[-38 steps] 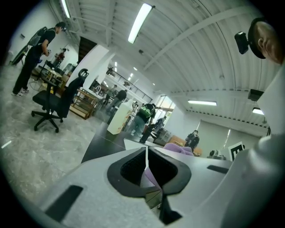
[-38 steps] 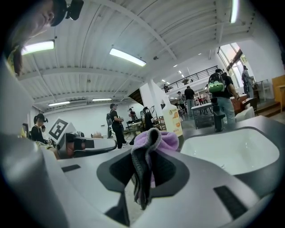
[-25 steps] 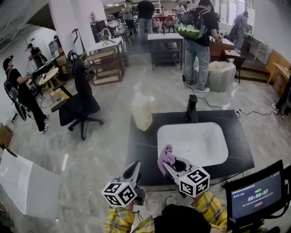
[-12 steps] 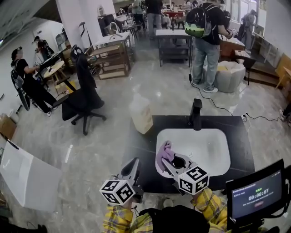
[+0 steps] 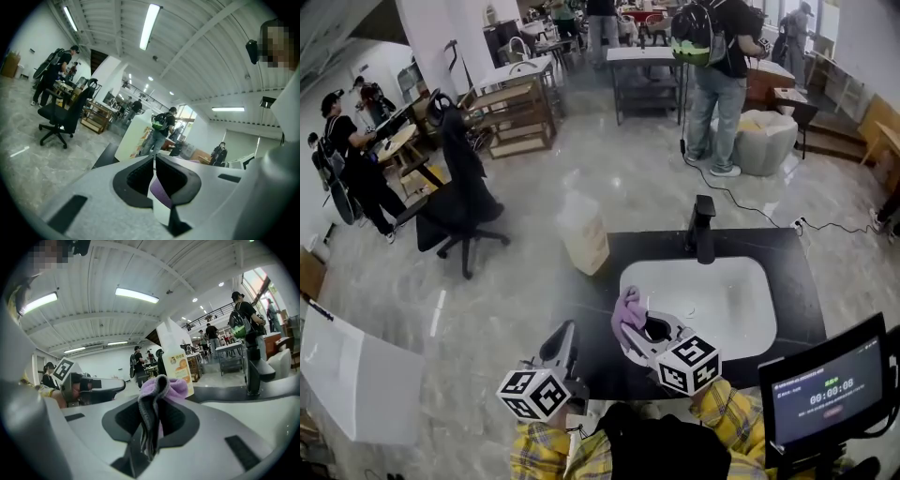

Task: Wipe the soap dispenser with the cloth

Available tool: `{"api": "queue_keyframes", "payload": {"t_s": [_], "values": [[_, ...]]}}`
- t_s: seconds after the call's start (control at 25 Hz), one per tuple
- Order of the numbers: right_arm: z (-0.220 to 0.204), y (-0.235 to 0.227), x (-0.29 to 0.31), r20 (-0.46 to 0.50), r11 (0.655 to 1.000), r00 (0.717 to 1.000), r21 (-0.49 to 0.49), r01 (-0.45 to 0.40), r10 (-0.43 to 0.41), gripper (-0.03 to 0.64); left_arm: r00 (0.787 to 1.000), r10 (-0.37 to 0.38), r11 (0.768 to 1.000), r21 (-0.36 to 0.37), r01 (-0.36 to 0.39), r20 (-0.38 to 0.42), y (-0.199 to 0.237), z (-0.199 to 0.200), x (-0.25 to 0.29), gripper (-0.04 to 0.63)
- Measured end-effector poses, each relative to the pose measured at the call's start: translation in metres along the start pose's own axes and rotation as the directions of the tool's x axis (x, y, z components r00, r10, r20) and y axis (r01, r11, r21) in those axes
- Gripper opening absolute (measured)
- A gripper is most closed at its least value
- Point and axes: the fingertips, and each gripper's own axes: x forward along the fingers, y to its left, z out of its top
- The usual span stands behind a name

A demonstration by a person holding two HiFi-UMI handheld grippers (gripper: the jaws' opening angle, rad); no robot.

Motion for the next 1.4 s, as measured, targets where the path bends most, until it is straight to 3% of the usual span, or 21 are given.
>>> {"api": "queue_keyframes", "payload": {"t_s": [0.72, 0.92, 1.4], "values": [[0.024, -0.016, 0.078, 0.027, 0.988, 0.988, 0.002, 0.152, -0.152, 0.08, 0.98, -0.178, 0.983, 0.034, 0.182, -0.089, 0.073, 0.041, 0.054, 0.015], [0.03, -0.02, 0.082, 0.028, 0.986, 0.985, -0.001, 0.169, -0.169, 0.08, 0.972, -0.219, 0.973, 0.056, 0.225, -0.089, 0.068, 0.049, 0.06, 0.015], [0.079, -0.027, 0.069, 0.087, 0.994, 0.992, -0.062, 0.095, -0.09, 0.08, 0.984, -0.176, 0.977, 0.116, 0.177, -0.017, 0.037, 0.089, 0.071, 0.015]]}}
